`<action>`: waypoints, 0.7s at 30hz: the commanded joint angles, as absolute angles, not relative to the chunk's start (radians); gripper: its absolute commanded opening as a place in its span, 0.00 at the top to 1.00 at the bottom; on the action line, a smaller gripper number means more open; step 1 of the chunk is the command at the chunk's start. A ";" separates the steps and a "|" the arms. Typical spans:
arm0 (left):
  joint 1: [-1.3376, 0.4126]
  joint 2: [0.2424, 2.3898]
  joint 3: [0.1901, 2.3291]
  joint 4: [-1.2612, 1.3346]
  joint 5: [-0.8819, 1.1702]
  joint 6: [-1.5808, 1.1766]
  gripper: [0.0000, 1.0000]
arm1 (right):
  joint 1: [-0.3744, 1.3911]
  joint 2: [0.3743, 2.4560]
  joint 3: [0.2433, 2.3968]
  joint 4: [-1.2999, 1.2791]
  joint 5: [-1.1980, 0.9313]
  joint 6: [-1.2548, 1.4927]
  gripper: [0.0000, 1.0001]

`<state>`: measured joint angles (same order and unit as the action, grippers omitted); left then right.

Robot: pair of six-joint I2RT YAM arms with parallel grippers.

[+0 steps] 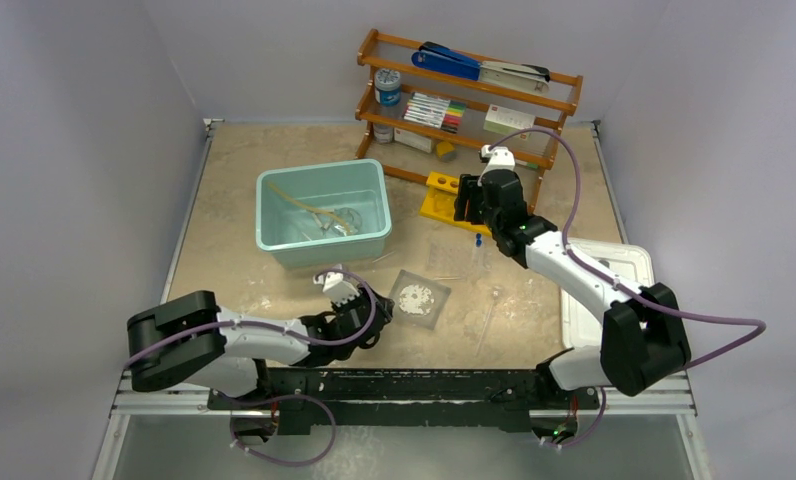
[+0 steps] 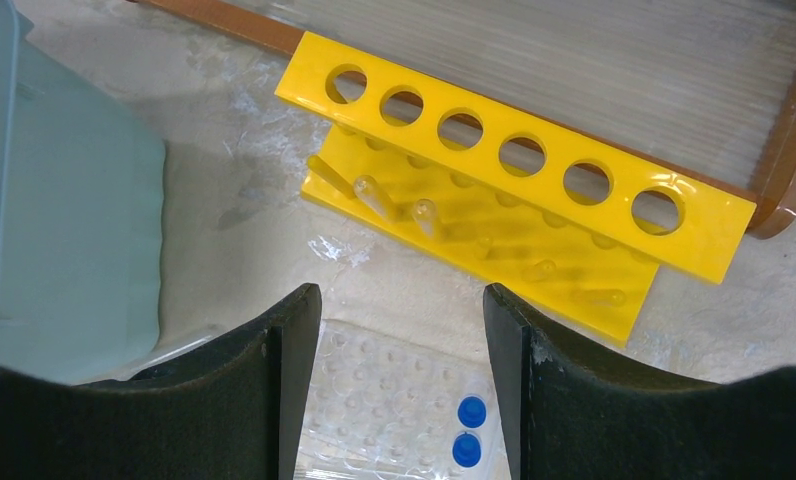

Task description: Organize the chemistry lab equipment

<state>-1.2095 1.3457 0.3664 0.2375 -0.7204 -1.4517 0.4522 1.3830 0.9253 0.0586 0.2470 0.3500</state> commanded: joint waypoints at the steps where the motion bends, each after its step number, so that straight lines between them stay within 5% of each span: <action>1: -1.186 1.379 0.376 0.345 -0.671 -1.449 0.56 | 0.450 1.366 0.945 0.091 0.268 0.341 0.37; 14: -1.144 1.424 0.440 0.351 -0.566 -1.363 1.00 | 0.450 1.377 0.952 0.091 0.288 0.324 0.37; 21: -1.135 1.312 0.487 0.226 -0.600 -1.286 1.00 | 0.450 1.369 0.948 0.091 0.289 0.327 0.37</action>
<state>-1.1397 1.3998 0.4152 0.2996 -0.5747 -1.3724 0.4522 1.3830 0.9253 0.0589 0.2707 0.3393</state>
